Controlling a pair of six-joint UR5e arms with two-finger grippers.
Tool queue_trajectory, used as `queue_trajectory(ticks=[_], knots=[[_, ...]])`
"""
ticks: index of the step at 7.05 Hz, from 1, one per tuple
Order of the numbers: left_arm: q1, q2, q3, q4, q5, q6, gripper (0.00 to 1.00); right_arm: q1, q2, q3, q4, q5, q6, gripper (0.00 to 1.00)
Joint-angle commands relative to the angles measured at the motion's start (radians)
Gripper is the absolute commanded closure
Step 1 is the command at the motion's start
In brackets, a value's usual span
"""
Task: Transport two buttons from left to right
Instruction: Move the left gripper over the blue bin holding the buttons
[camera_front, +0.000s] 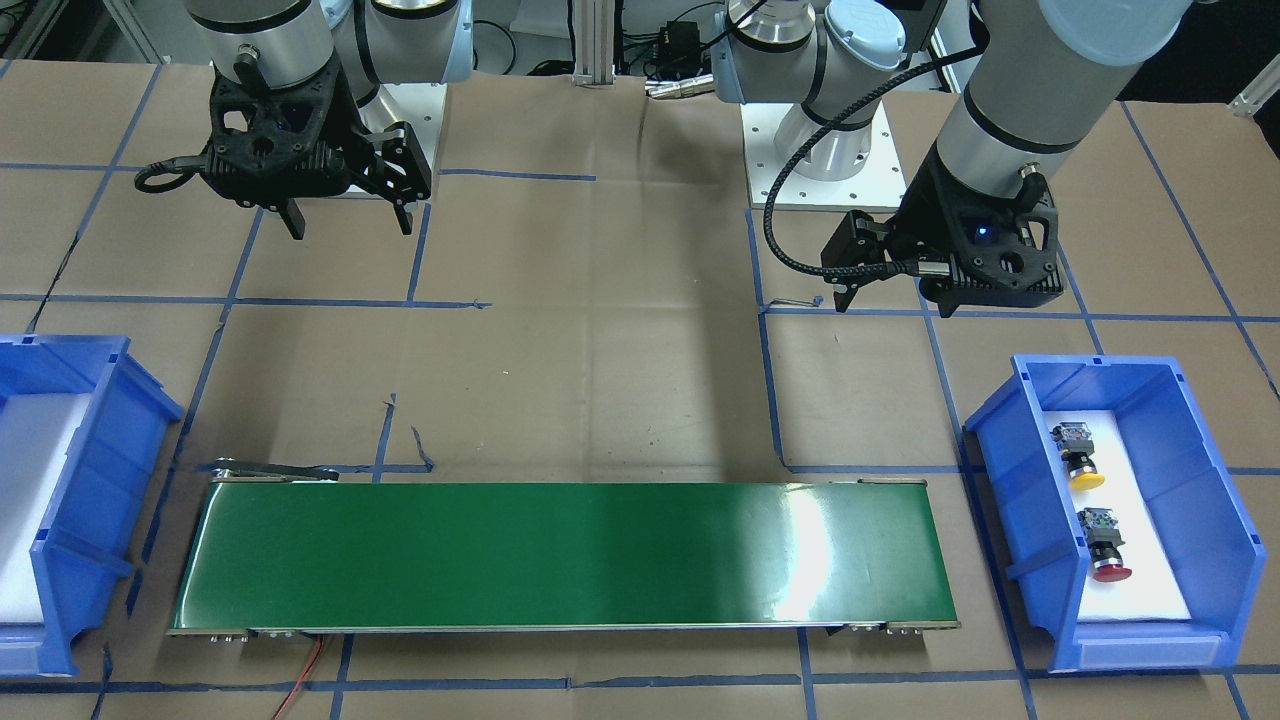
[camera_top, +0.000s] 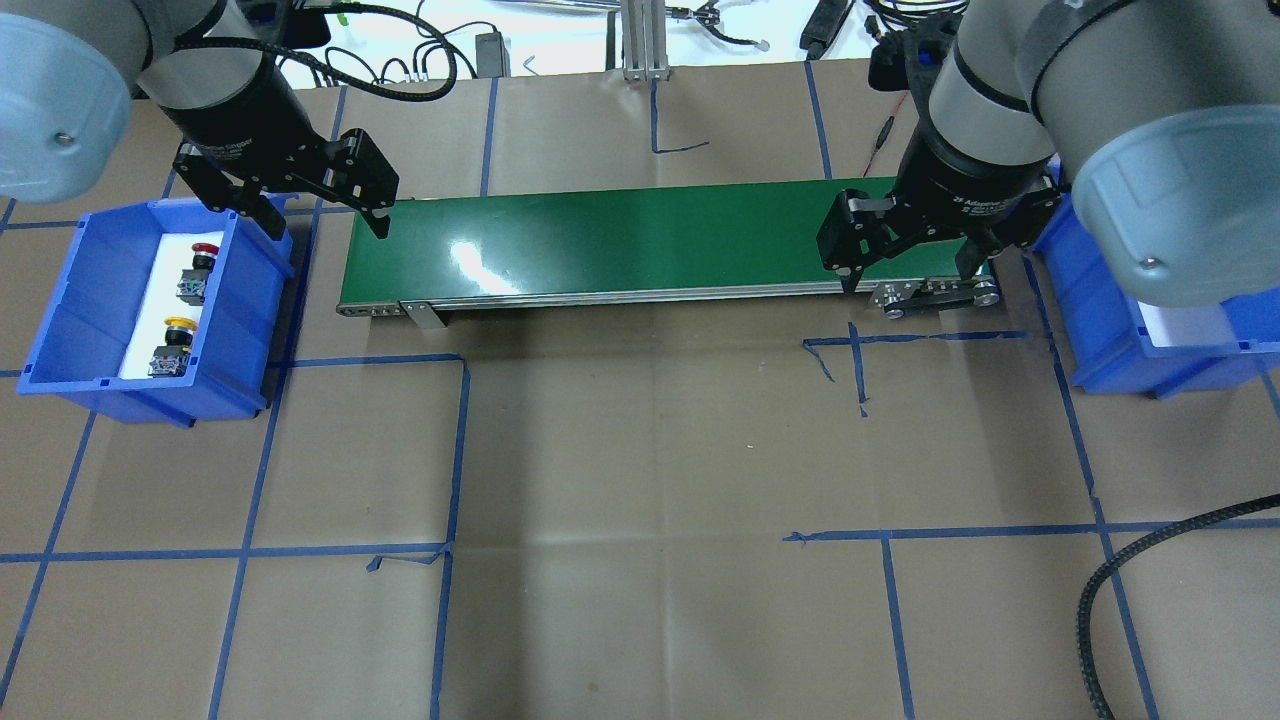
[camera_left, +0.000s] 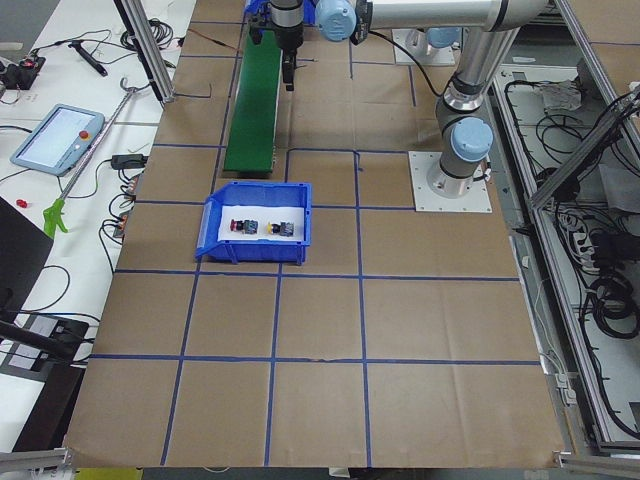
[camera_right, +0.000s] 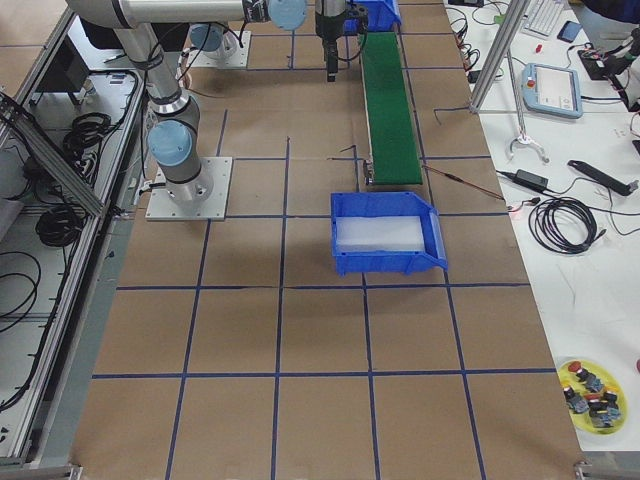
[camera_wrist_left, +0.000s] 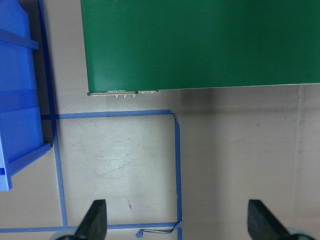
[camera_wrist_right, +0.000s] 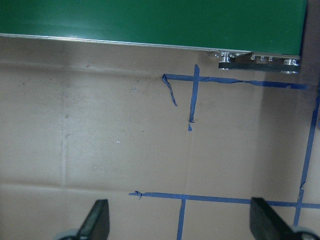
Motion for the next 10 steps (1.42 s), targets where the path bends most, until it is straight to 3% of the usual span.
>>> queue_trajectory(ticks=[1,7,10], knots=[[0.0,0.002,-0.001,0.0,0.0,0.0,0.0,0.0,0.001,0.003,0.0,0.002,0.0,0.0],[0.006,0.012,0.002,0.002,0.005,0.003,0.0,0.0,-0.001,0.005,0.0,0.003,0.0,0.0],[0.101,0.014,0.015,0.015,0.034,0.066,0.0,0.0,0.002,0.006,0.0,0.003,0.0,0.0]])
